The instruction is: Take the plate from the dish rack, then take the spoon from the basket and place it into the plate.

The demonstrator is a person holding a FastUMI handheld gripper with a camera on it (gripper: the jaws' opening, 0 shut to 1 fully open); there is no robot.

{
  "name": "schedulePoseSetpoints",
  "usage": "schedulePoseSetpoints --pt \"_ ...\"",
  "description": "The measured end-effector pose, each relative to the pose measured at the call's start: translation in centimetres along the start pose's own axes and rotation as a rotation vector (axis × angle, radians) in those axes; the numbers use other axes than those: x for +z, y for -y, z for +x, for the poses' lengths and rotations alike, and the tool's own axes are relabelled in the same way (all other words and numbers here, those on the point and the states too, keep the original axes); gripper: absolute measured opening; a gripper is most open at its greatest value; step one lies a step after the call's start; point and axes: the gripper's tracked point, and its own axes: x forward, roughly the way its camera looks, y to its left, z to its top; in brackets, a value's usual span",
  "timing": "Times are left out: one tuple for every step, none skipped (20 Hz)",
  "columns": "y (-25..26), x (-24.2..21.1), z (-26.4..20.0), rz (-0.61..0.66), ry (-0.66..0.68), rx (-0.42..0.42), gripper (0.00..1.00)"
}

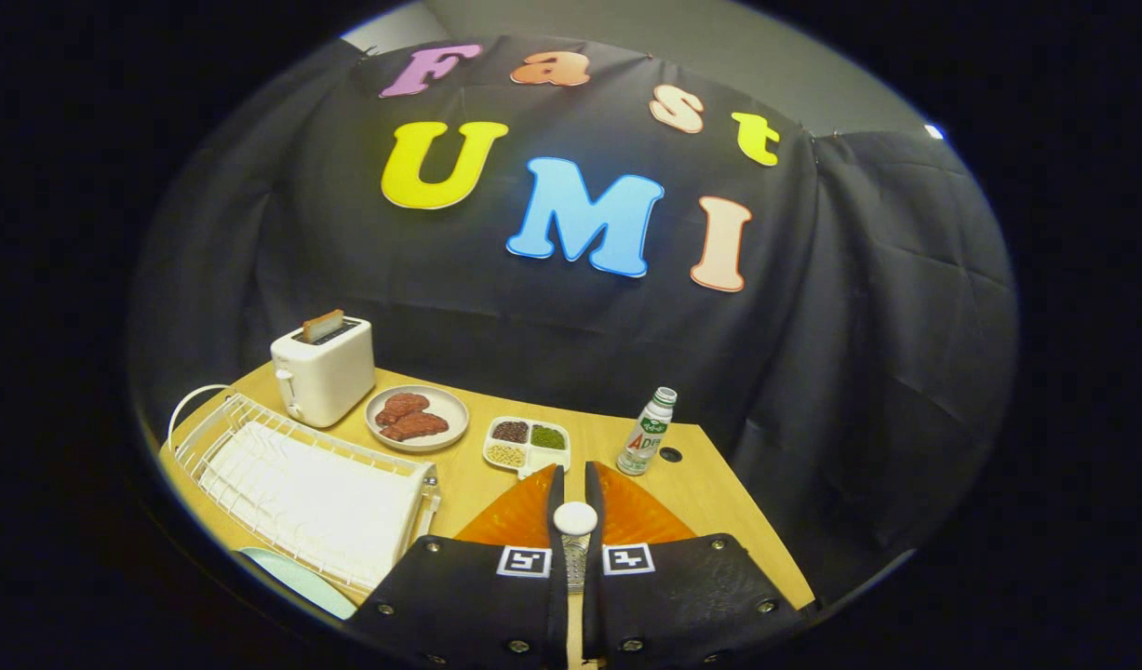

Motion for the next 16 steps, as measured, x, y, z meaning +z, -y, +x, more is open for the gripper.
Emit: schedulePoseSetpoints --pt "-1.5 0.6 -1.0 -0.009 0.008 0.026 0.06" --pt "-3.3 1.0 -1.9 -0.017 0.012 0.054 0.06" --pt "-5.0 1.1 -2.9 -0.024 0.014 0.082 0.06" --pt "-6.6 1.2 -3.8 -0.03 0.016 0.111 0.06" --pt "-8.2 1.2 -4.8 -0.033 0.019 0.141 0.06" --pt "-9.8 1.2 -5.5 -0.036 0.019 0.169 0.06" --pt "-11.3 1.0 -6.5 -0.04 0.017 0.199 0.06" --pt "-12.7 0.6 -7.3 -0.046 0.013 0.225 0.06" --pt "-14.0 0.3 -8.1 -0.053 0.009 0.25 0.06" --pt "-15.4 -0.1 -9.0 -0.059 0.004 0.275 0.06" --pt "-16.7 -0.5 -9.7 -0.065 -0.004 0.299 0.06" --pt "-17.9 -1.3 -10.3 -0.072 -0.015 0.321 0.06" --pt "-19.1 -2.0 -10.7 -0.078 -0.027 0.342 0.06" --pt "-20.3 -2.7 -11.3 -0.083 -0.04 0.362 0.06" --pt "-21.3 -3.4 -11.6 -0.086 -0.057 0.378 0.06" --pt "-22.3 -4.3 -11.8 -0.088 -0.074 0.393 0.06"
